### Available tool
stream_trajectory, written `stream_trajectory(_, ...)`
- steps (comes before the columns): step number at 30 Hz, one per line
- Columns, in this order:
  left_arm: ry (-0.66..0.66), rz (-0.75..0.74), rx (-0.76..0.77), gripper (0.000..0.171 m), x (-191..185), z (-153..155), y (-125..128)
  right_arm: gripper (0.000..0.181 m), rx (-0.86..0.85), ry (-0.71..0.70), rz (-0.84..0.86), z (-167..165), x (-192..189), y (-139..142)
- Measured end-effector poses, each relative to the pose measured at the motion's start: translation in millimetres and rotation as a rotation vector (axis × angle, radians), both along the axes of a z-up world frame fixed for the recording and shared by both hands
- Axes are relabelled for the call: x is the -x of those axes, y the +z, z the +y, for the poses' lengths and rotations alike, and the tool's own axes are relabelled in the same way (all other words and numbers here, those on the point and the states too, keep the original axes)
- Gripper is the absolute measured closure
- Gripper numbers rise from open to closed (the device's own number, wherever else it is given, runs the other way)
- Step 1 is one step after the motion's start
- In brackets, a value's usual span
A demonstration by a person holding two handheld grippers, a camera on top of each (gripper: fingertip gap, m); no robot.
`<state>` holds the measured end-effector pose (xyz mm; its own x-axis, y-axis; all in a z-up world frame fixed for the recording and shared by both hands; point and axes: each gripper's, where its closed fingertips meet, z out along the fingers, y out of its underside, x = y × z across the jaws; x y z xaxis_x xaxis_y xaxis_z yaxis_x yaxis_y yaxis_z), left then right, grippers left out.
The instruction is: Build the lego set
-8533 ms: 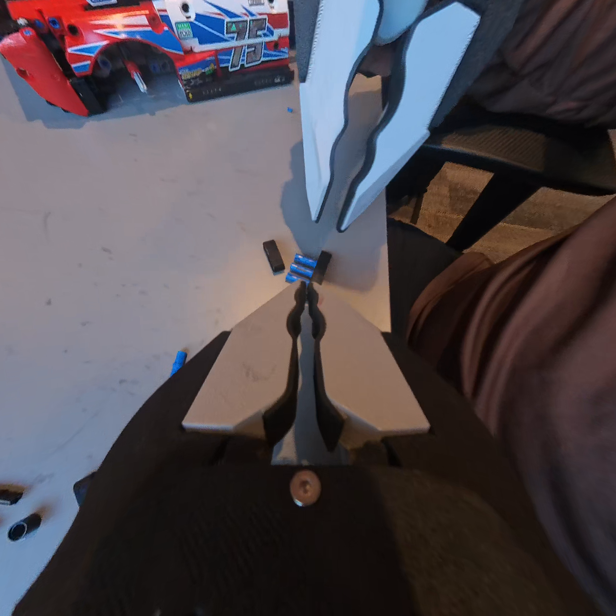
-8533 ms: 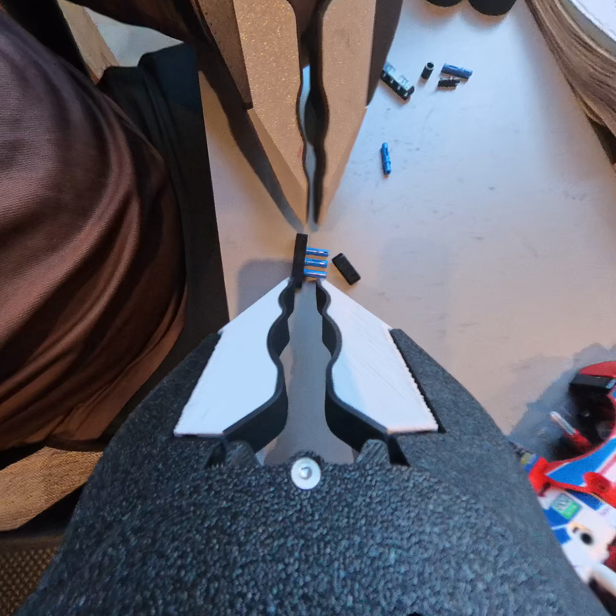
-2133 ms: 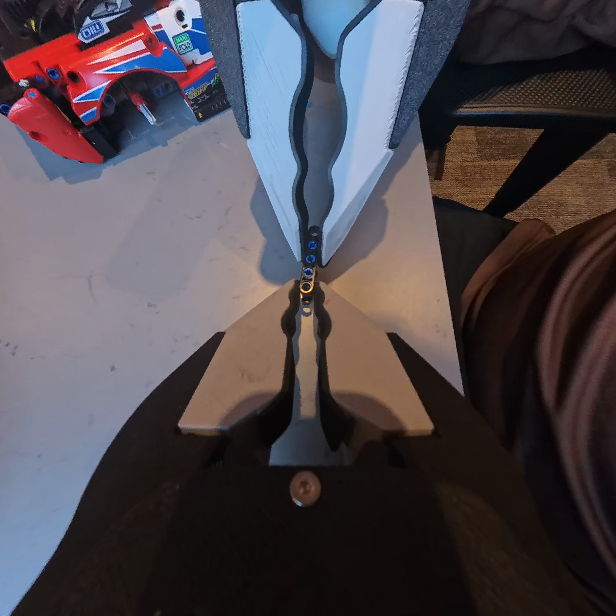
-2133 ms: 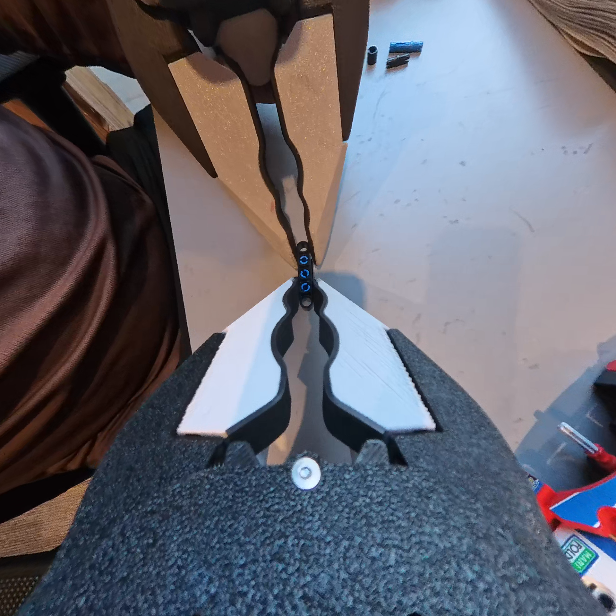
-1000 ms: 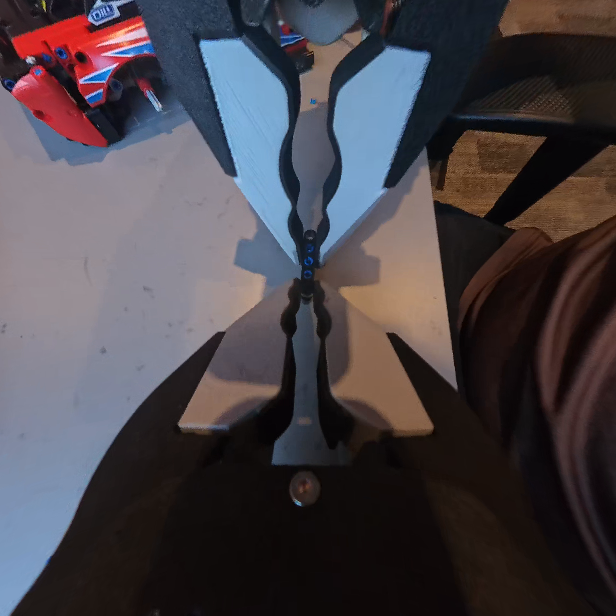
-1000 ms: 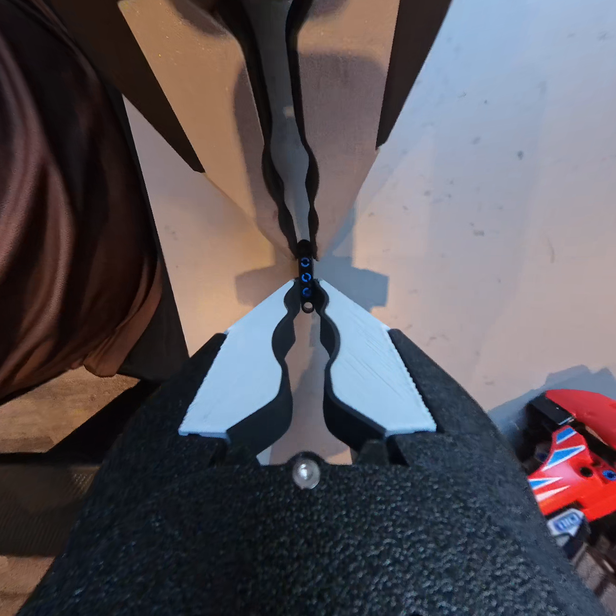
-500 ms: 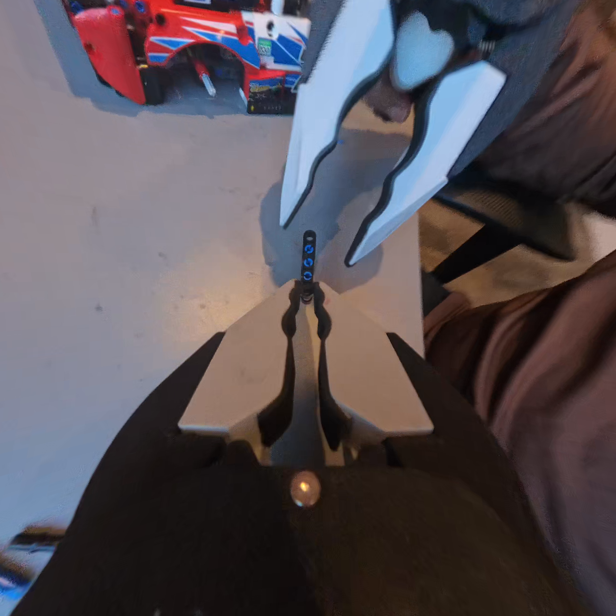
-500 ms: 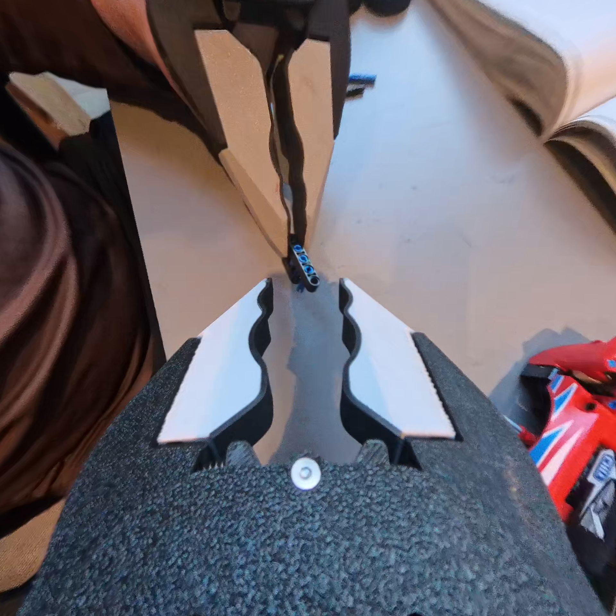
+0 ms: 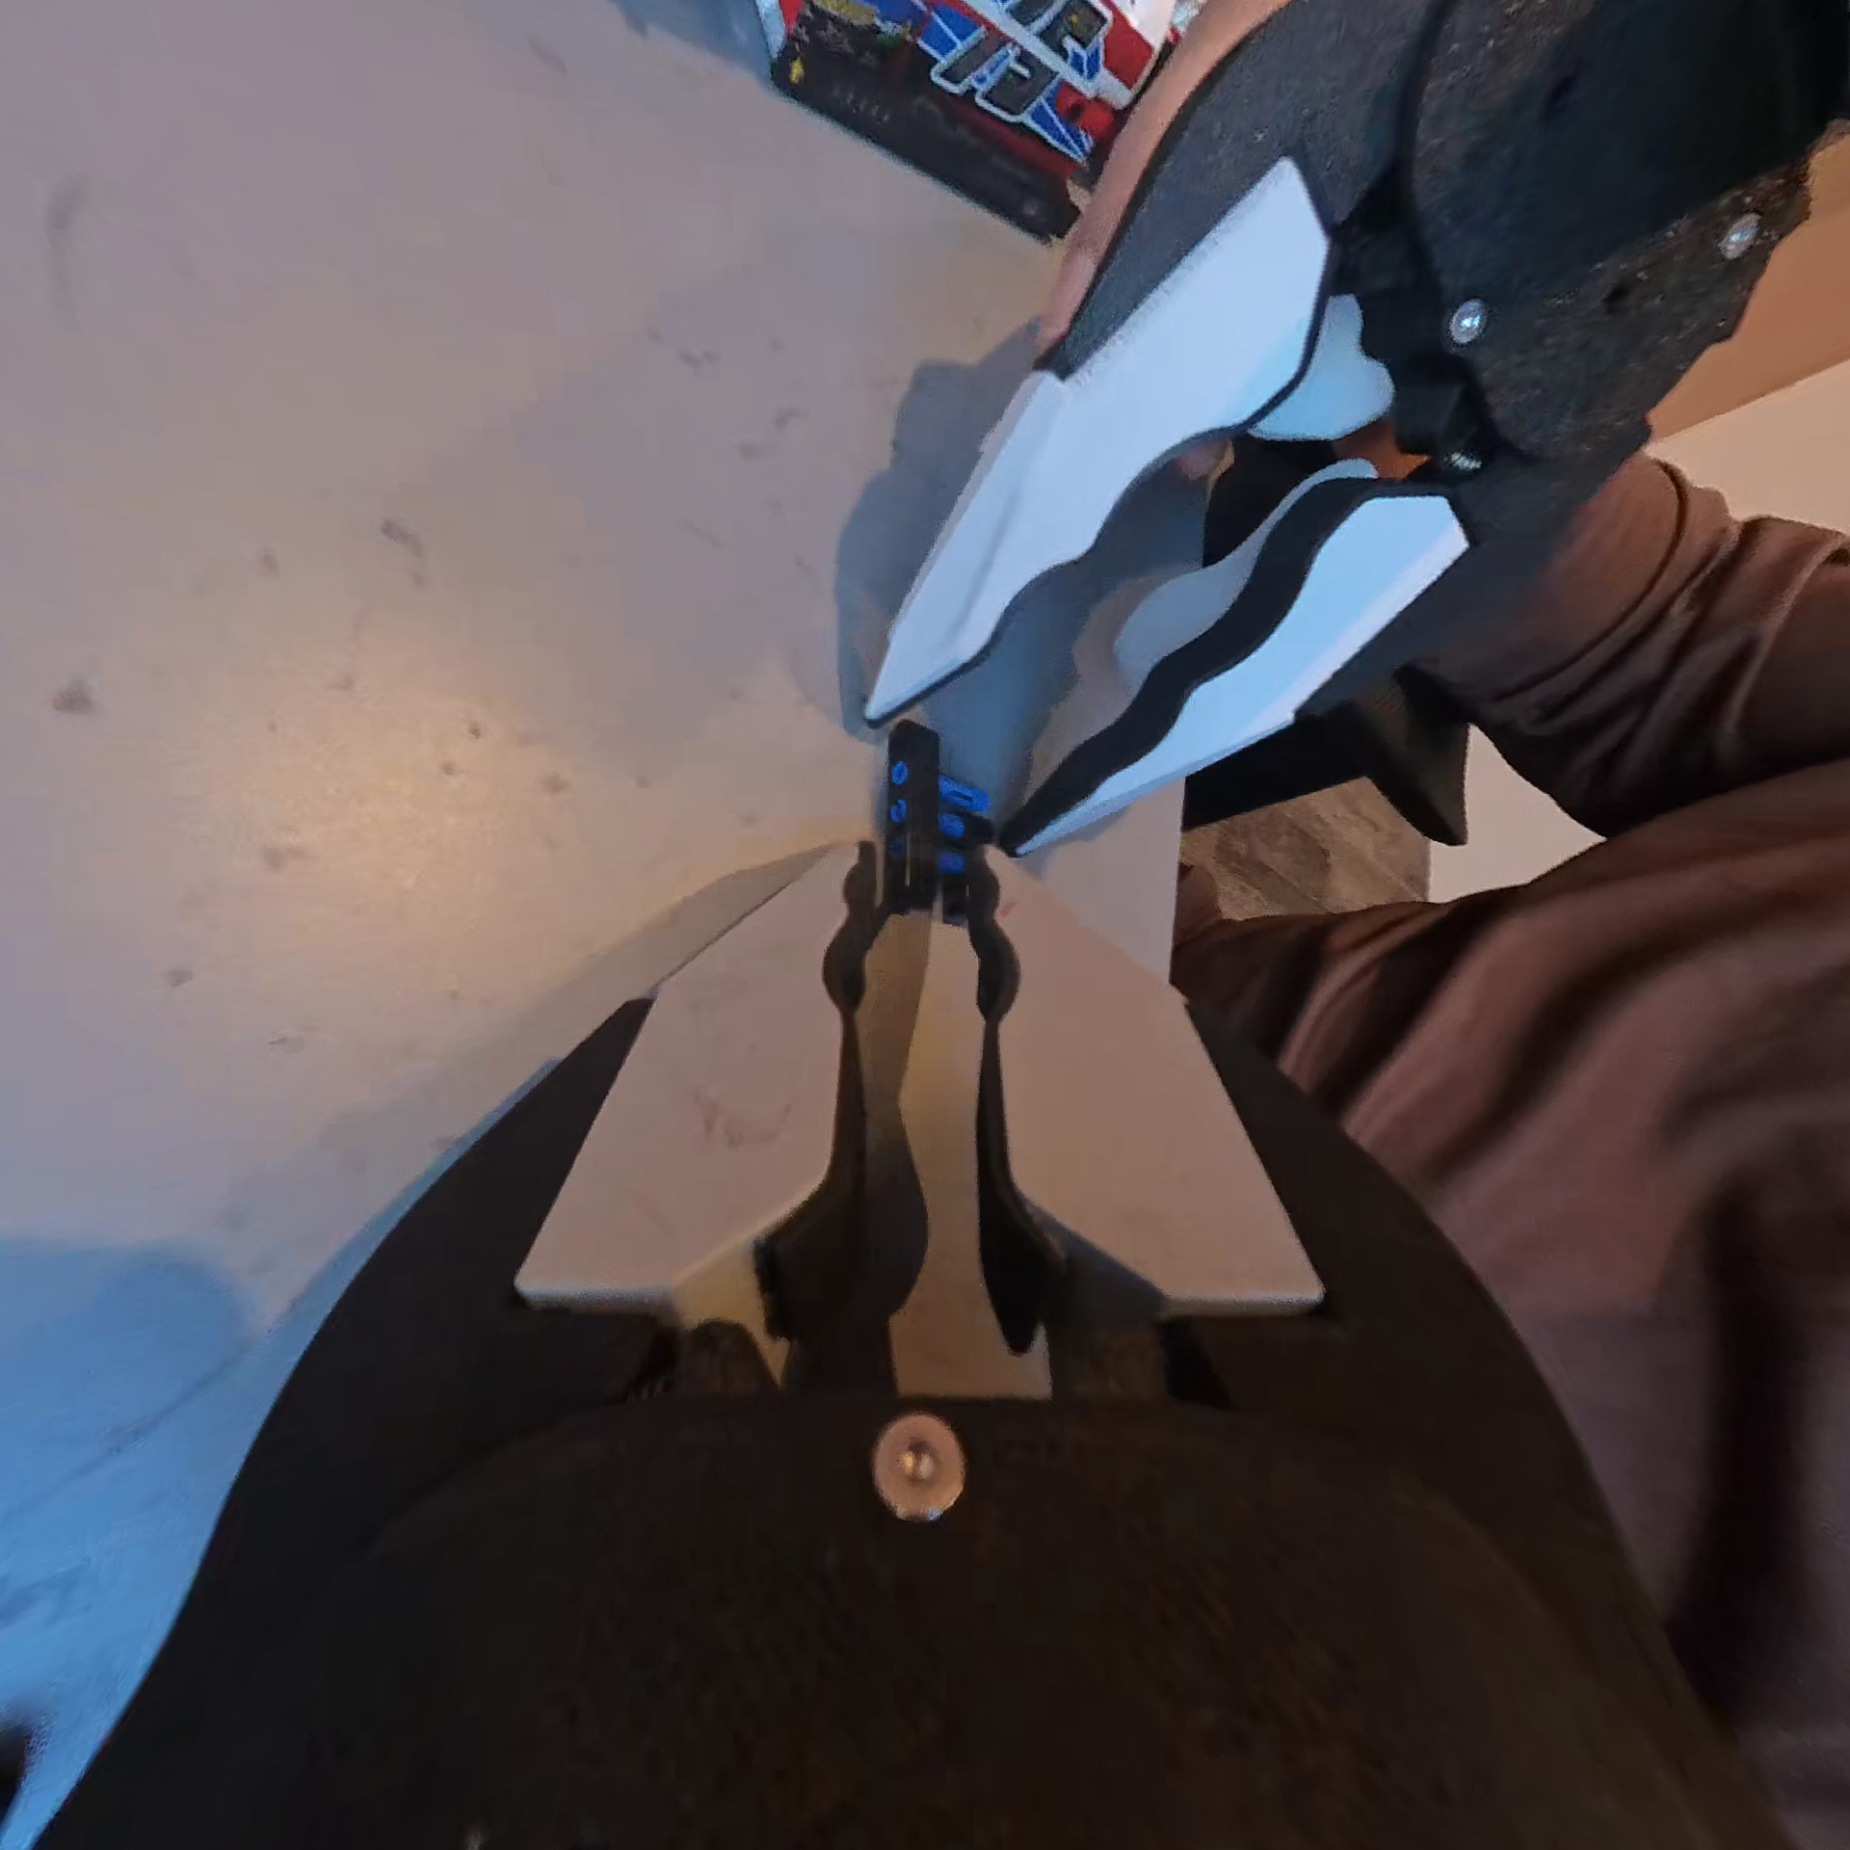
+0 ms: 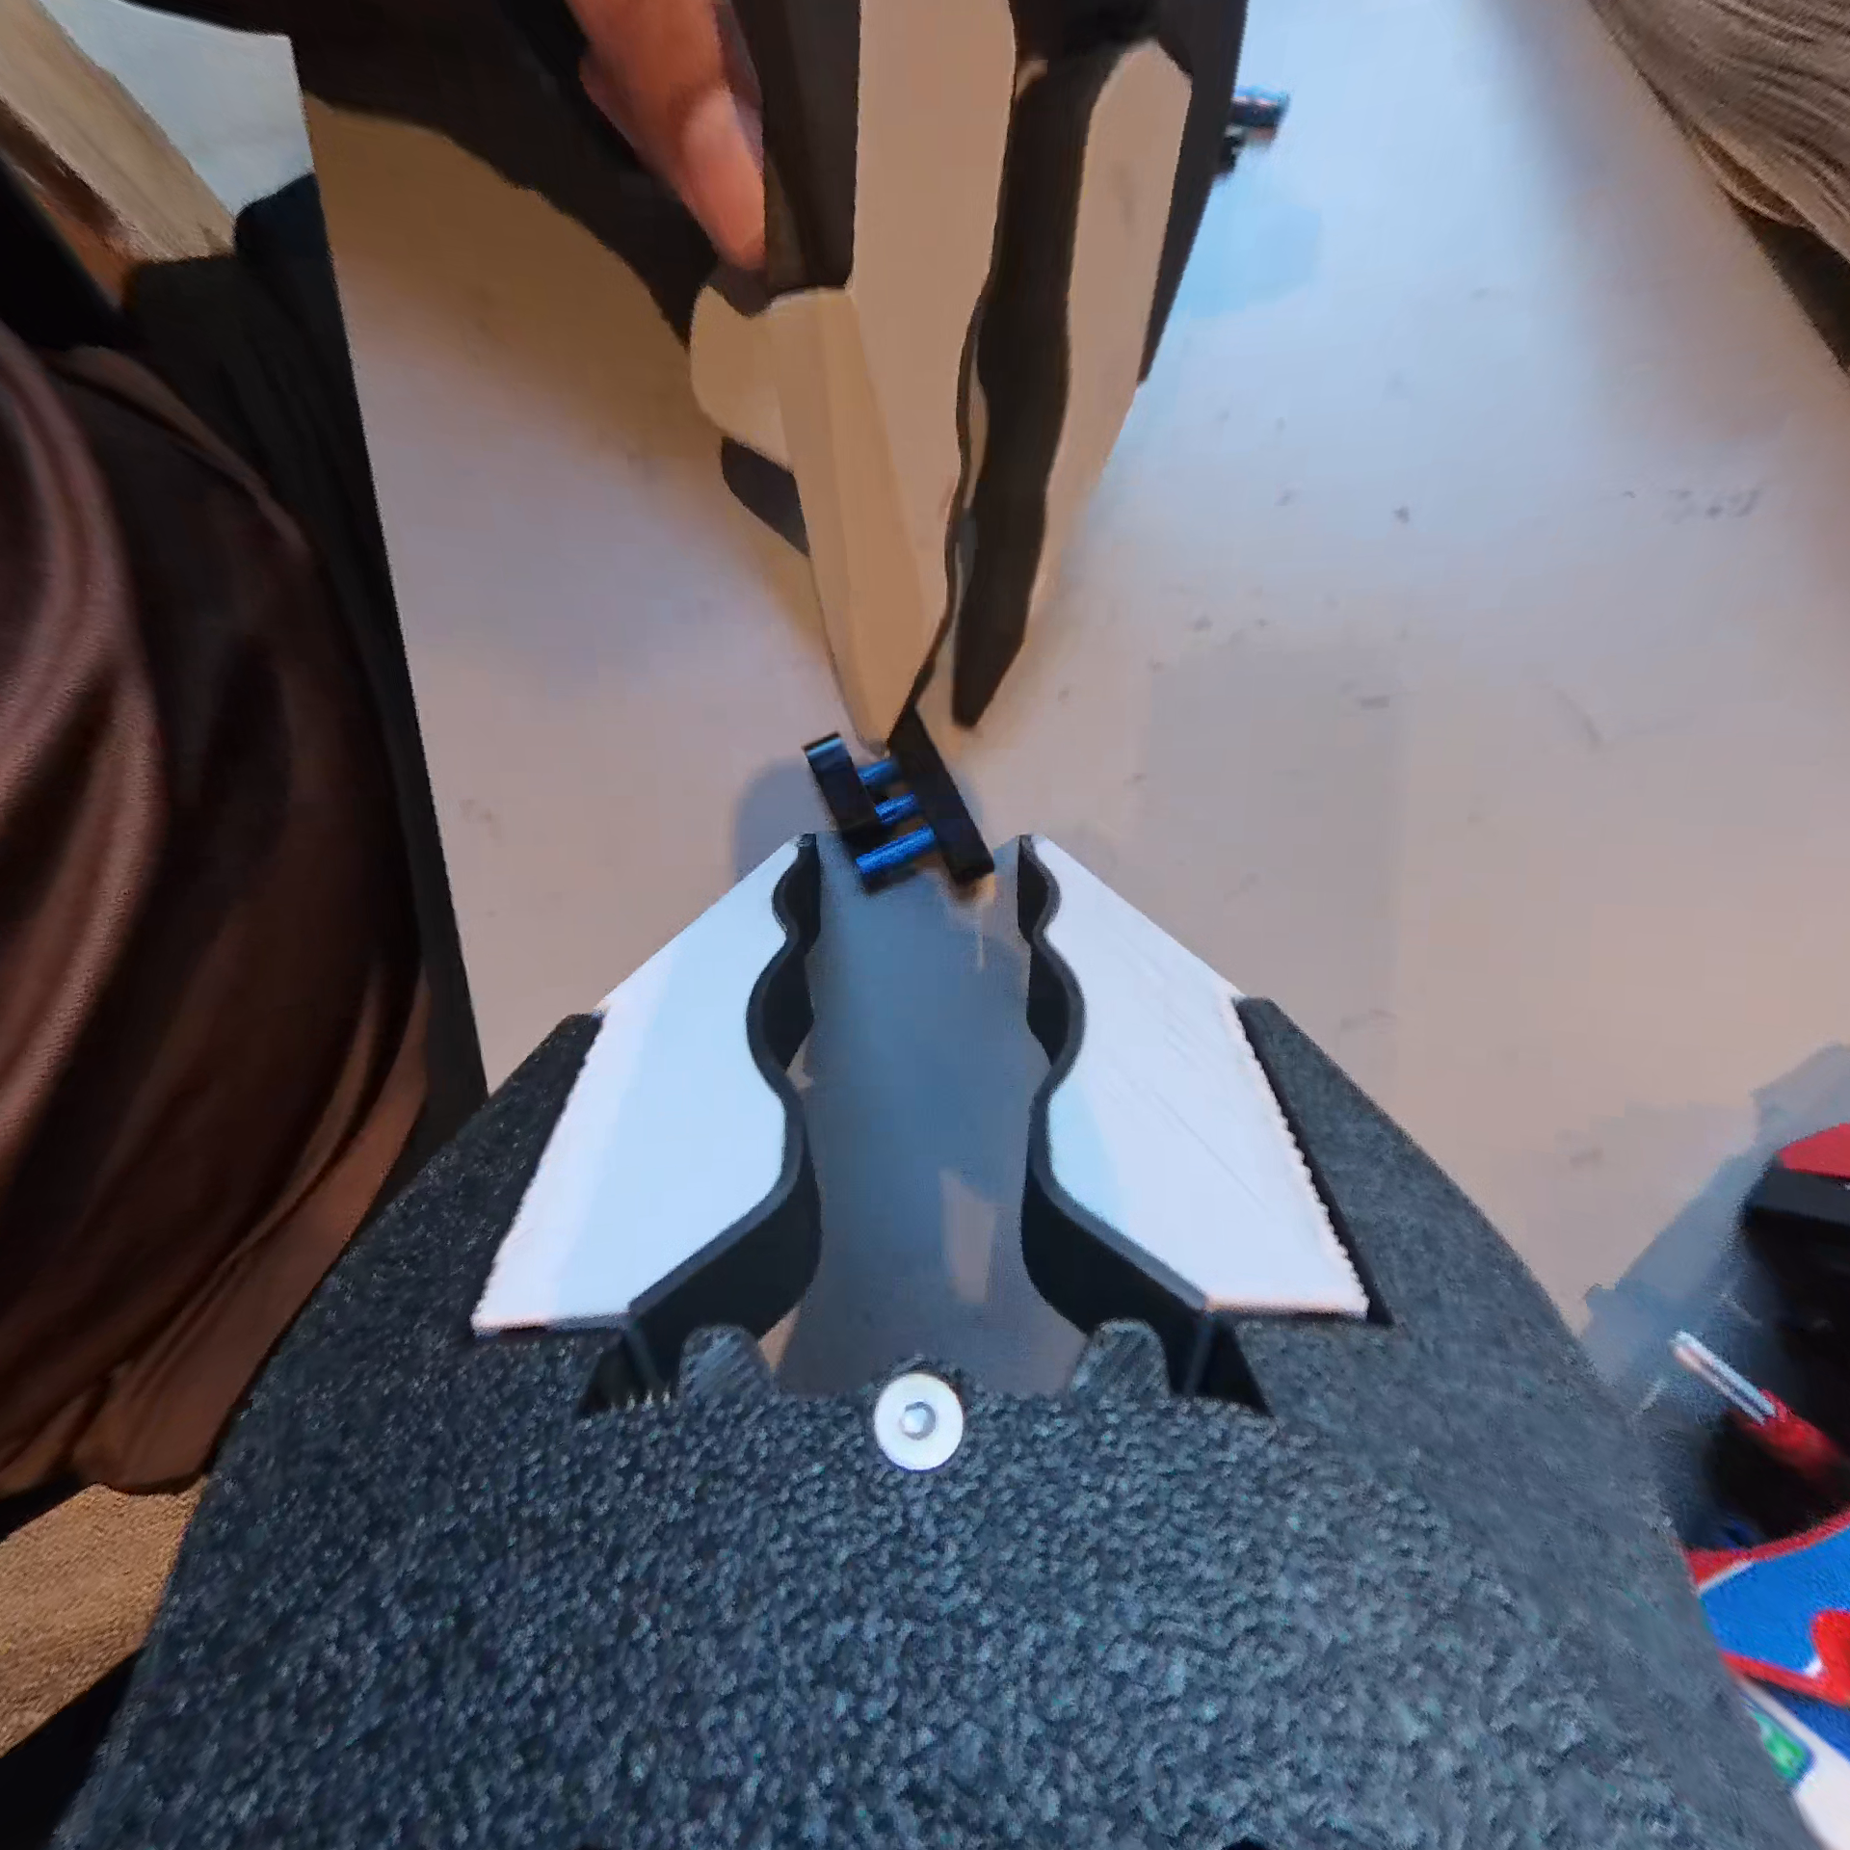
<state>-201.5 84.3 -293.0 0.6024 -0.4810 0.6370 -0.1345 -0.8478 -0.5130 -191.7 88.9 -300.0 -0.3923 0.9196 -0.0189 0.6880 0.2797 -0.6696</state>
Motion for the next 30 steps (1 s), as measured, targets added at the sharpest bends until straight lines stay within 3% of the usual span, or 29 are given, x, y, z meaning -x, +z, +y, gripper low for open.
stream_trajectory(2, 0.033, 0.028, -0.024, 0.143, 7.7, 4.3, 3.9, 0.142, -0.007, -0.019, 0.000, 4.4, -1.6, -0.2)
stream_trajectory(7, 0.123, 0.124, -0.177, 0.139, 34.1, 1.6, 21.9, 0.141, 0.043, -0.063, 0.051, 6.1, -4.2, 9.7)
stream_trajectory(10, 0.201, 0.185, -0.275, 0.139, 48.5, -12.5, 28.2, 0.141, 0.049, -0.126, 0.086, 10.5, -6.0, 15.6)
stream_trajectory(14, 0.249, 0.302, -0.353, 0.138, 55.7, -40.9, 18.5, 0.142, 0.079, -0.185, 0.133, 9.0, -7.2, 20.7)
stream_trajectory(18, 0.220, 0.429, -0.438, 0.141, 57.4, -59.8, 4.6, 0.144, 0.026, -0.189, 0.150, 14.0, -3.3, 17.4)
stream_trajectory(24, 0.130, 0.585, -0.534, 0.147, 56.0, -58.9, -4.0, 0.147, 0.072, -0.205, 0.217, 16.1, 10.6, 23.3)
stream_trajectory(28, 0.091, 0.615, -0.570, 0.154, 52.3, -54.9, -5.1, 0.147, 0.077, -0.220, 0.210, 19.9, 12.5, 21.0)
stream_trajectory(30, 0.100, 0.574, -0.534, 0.150, 53.1, -53.8, -5.3, 0.147, 0.084, -0.229, 0.213, 22.2, 13.5, 21.7)
